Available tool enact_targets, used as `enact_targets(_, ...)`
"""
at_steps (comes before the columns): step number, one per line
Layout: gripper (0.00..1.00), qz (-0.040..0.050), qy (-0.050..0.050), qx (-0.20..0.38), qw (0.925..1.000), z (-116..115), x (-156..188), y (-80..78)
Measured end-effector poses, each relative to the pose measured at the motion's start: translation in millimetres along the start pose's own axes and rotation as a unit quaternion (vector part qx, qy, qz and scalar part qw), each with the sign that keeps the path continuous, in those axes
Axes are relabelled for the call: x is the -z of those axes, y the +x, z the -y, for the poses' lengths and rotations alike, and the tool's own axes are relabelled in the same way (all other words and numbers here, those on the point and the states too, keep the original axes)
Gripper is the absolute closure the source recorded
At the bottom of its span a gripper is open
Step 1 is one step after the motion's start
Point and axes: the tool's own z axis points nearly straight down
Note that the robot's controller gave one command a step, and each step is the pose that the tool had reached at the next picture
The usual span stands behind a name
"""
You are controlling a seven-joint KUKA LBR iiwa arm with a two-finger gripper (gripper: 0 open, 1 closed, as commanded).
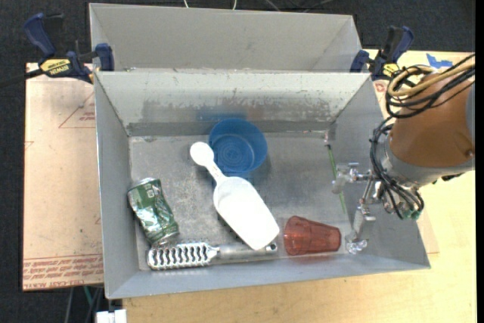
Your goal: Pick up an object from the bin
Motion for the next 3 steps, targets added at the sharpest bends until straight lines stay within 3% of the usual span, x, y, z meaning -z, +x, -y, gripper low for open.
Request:
enact_targets(1,0.00,0.0037,0.001,0.002,1.0000,-0.6,4.2,-1.8)
enact_targets(2,0.00,0.0056,0.000,0.003,1.0000,-40.2,-75.5,7.6)
enact_targets(3,0.00,0.0093,0.002,0.030,0.9995,-47.8,-15.4,7.4)
